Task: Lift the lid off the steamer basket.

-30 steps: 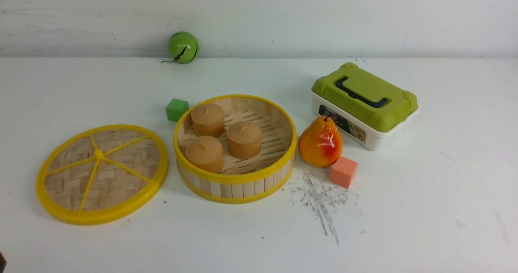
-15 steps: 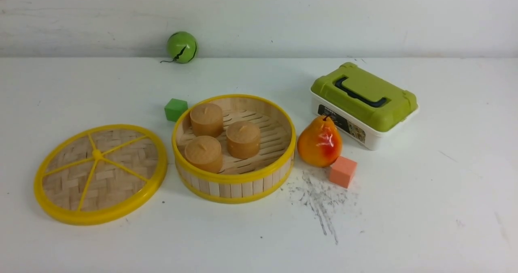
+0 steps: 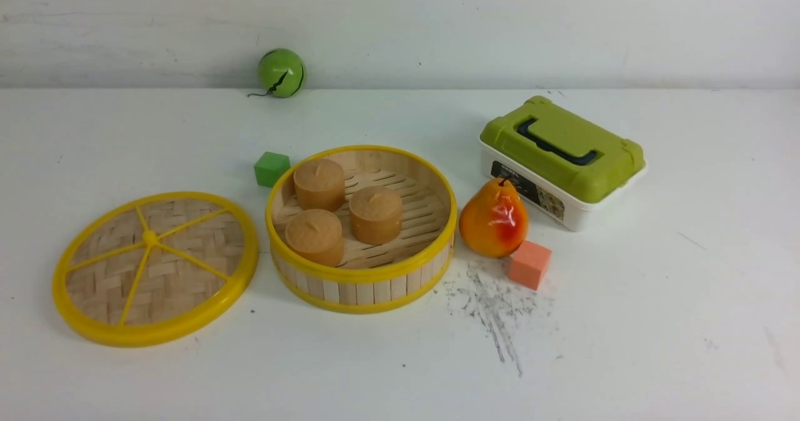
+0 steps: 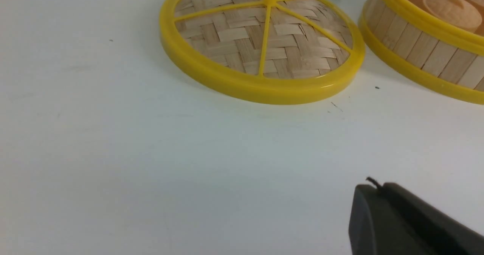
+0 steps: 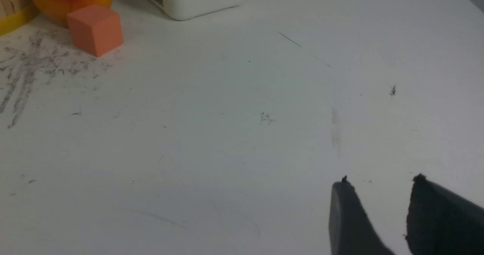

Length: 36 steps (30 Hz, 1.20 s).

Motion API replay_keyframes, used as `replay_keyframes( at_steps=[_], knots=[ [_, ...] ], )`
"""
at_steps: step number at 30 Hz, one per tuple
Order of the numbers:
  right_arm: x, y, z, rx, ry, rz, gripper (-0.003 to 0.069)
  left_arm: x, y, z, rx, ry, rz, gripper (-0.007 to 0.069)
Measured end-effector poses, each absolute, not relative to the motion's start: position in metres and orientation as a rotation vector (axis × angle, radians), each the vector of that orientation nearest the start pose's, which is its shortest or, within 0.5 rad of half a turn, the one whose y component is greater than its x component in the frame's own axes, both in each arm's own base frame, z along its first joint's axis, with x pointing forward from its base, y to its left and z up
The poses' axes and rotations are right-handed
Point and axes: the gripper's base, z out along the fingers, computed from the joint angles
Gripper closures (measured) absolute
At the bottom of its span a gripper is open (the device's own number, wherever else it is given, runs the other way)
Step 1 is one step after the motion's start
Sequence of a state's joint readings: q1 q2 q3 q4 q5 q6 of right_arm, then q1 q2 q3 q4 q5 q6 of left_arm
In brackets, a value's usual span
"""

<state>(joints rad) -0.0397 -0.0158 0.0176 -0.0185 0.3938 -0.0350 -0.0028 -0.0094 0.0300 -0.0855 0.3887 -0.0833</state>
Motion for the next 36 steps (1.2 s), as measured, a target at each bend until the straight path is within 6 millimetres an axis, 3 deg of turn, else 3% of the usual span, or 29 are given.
replay_keyframes(
  at_steps=[36],
  knots=[
    [0.0516,-0.0027,0.1728,-0.007,1.88,-0.07,0.0419,0.0522,-0.0031,0.1689,-0.129,1.889,-0.144,0.0585]
  ],
)
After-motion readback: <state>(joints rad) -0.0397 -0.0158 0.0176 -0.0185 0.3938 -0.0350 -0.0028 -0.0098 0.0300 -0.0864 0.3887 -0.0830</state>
